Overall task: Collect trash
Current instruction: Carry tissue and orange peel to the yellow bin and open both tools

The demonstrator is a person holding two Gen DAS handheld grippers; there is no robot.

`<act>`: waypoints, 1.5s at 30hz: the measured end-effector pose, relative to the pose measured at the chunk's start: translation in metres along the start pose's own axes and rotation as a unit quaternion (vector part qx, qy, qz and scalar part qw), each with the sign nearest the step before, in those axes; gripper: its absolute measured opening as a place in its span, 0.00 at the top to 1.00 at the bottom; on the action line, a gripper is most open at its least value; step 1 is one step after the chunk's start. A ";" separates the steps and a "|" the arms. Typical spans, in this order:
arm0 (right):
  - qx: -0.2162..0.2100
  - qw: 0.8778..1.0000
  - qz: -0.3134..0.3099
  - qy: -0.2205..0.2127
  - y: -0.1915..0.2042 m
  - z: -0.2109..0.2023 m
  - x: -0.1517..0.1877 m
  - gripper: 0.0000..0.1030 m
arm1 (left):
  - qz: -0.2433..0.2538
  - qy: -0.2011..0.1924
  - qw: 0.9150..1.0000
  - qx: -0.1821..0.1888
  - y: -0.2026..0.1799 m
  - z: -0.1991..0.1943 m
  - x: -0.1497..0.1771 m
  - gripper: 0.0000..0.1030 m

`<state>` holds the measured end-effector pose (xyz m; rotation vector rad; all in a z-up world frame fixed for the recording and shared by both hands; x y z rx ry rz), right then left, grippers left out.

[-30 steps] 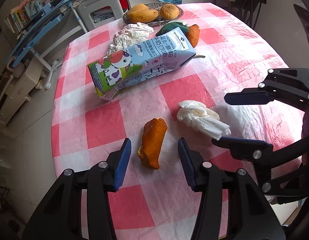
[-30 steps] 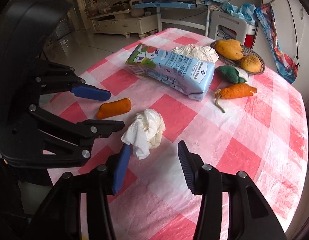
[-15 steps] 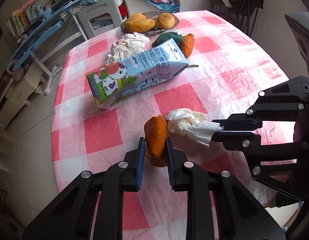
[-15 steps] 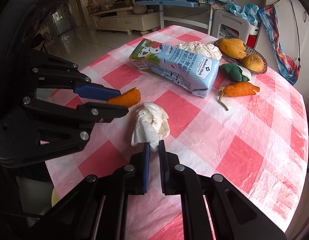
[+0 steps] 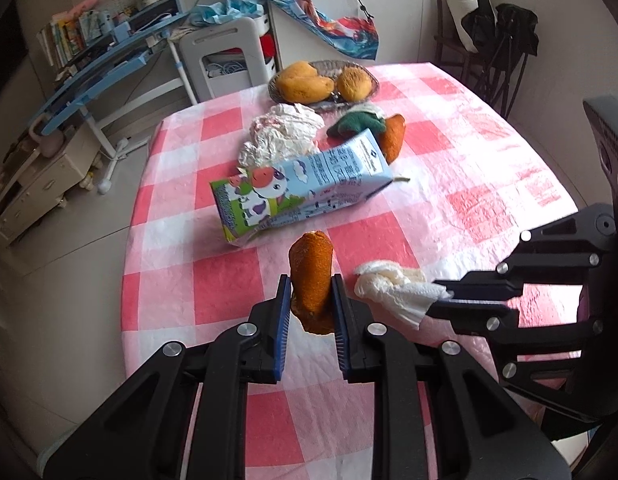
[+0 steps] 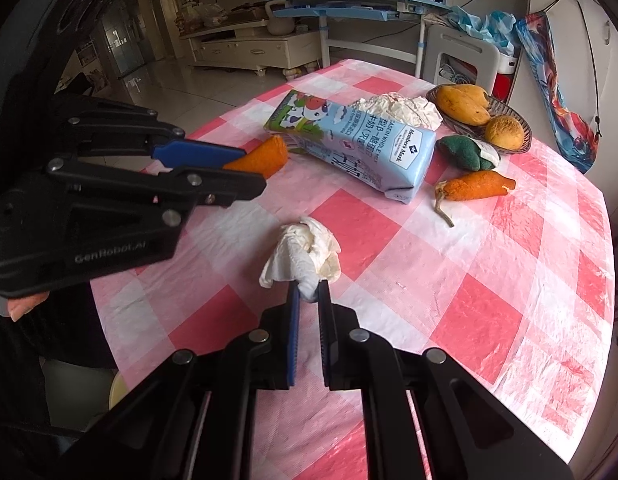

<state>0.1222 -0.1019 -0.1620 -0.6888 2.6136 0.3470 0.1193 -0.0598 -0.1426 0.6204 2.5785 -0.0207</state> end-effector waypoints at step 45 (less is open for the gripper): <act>-0.018 0.998 0.037 0.043 0.119 -0.049 0.157 0.30 | -0.160 0.068 0.984 0.041 -0.028 -0.066 0.230 0.73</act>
Point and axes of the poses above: each gripper's, at about its wrist camera, not at the fingertips, and z roughly the way its jaws point, y to its left, x to its underside, the point moved 10 cm from there along z, roughly the way its jaws point, and after that the axes turned 6 degrees about y, right-handed, at the moved point
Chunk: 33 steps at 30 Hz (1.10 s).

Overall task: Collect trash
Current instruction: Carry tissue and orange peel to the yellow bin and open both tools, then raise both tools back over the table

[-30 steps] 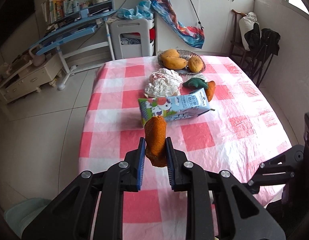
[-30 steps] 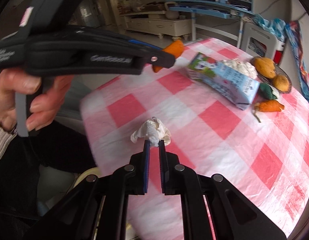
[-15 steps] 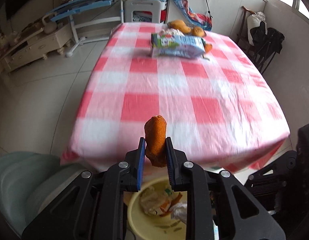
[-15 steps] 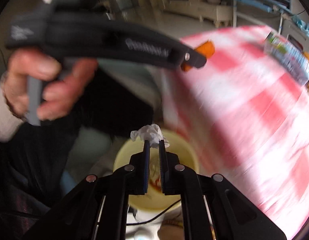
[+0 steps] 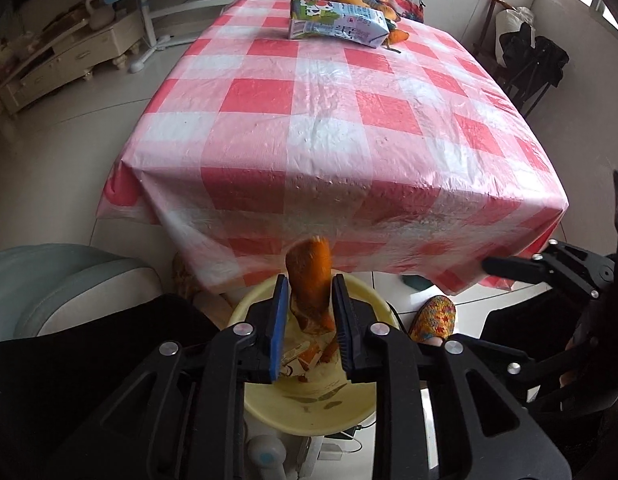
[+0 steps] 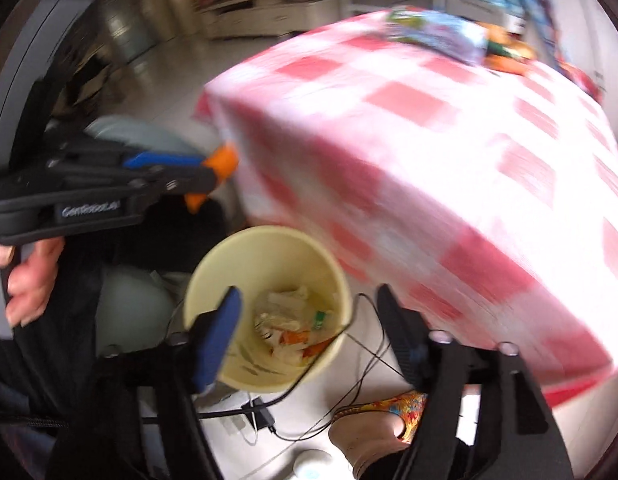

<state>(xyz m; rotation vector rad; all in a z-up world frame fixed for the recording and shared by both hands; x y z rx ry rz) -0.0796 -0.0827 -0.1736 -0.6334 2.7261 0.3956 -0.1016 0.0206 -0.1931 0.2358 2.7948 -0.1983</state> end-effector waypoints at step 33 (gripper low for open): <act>0.135 0.983 0.033 -0.117 -0.039 -0.027 -0.024 0.15 | -0.080 -0.126 0.987 -0.063 0.038 -0.038 -0.033 0.09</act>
Point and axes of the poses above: each gripper's, at about its wrist camera, not at the fingertips, and z roughly the way its jaws point, y to its left, x to its underside, the point moved 10 cm from there along z, roughly the way its jaws point, and after that the axes turned 6 degrees about y, right-handed, at the moved point
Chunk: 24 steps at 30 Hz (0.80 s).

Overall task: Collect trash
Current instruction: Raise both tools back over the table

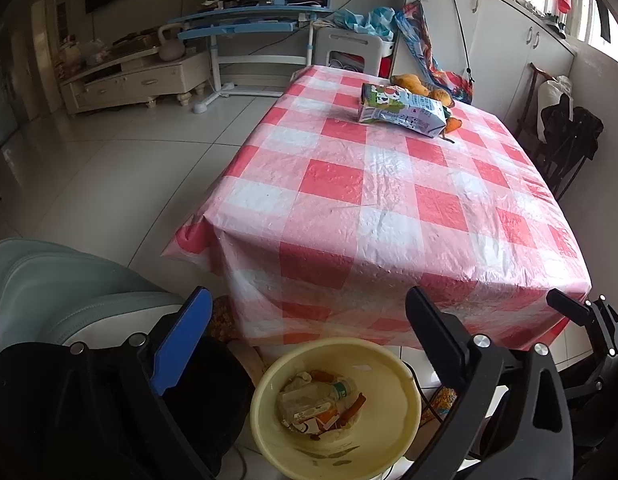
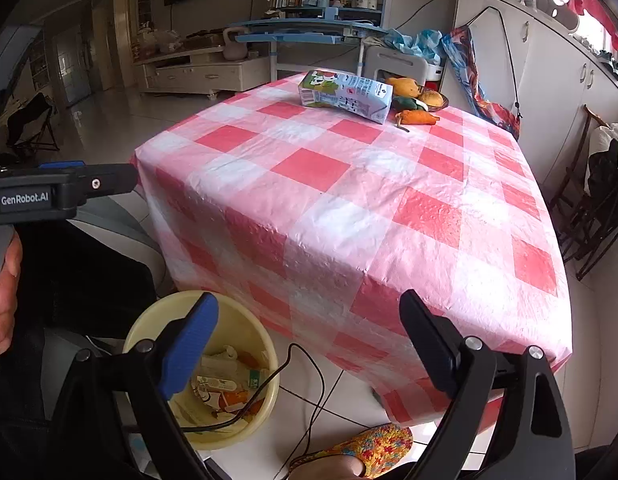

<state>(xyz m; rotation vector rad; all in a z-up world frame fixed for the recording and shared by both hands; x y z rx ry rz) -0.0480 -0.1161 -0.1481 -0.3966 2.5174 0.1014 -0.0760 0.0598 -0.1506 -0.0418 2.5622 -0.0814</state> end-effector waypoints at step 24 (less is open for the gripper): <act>0.016 0.999 0.017 -0.031 -0.007 -0.008 -0.009 0.12 | 0.037 0.010 0.999 -0.005 -0.014 0.008 0.006 0.08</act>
Point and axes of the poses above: each gripper's, at about its wrist camera, not at the fingertips, and z roughly the way its jaws point, y to its left, x to its underside, the point moved 10 cm from there along z, roughly the way its jaws point, and after that the axes turned 6 degrees about y, right-handed, at the moved point
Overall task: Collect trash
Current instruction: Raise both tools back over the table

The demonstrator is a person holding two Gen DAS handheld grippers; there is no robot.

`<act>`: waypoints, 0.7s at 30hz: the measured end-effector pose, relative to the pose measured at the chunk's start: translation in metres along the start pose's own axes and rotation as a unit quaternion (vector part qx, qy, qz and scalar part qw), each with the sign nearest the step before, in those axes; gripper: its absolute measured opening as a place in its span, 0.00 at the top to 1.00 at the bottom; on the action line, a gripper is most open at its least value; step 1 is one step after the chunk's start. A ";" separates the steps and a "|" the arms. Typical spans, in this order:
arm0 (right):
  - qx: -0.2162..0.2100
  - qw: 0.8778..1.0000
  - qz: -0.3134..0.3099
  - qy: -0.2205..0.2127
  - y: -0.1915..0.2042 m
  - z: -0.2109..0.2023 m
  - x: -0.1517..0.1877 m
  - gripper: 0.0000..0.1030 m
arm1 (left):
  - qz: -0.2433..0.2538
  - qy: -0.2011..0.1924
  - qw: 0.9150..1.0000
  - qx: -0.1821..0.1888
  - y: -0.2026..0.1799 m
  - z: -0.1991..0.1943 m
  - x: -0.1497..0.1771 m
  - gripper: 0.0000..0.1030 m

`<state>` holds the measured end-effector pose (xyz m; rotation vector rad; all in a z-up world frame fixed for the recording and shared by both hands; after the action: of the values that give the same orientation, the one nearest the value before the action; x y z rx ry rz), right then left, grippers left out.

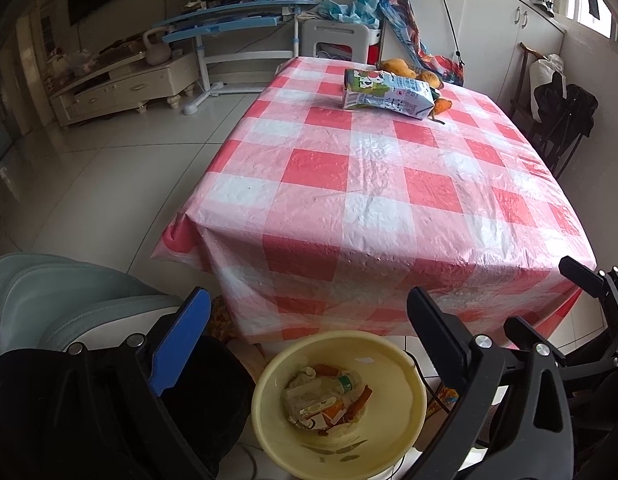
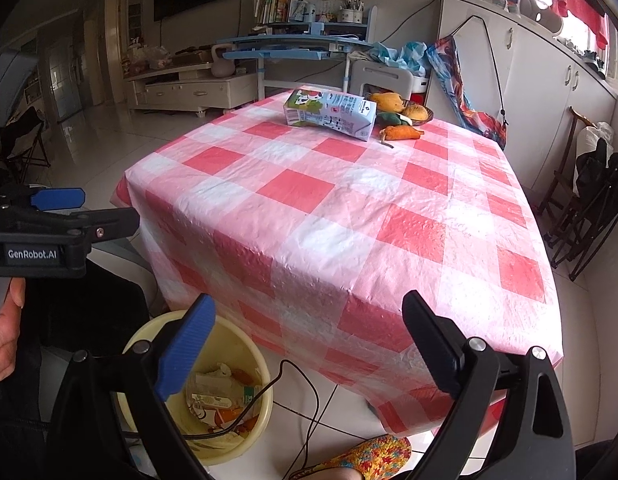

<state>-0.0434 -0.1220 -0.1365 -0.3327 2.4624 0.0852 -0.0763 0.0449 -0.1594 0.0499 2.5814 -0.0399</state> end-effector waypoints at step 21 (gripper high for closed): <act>-0.033 0.996 0.078 -0.006 -0.013 -0.005 -0.016 0.10 | 0.190 -0.108 0.975 -0.029 -0.051 -0.042 -0.096 0.08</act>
<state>-0.0310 -0.1321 -0.1228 -0.1680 2.4747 0.2341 -0.0198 -0.0073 -0.0716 0.4897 2.3125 0.1636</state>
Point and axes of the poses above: each gripper's, at about its wrist camera, not at the fingertips, and z roughly the way its jaws point, y to its left, x to its underside, the point moved 10 cm from there along z, roughly the way its jaws point, and after that the axes turned 6 degrees about y, right-handed, at the moved point
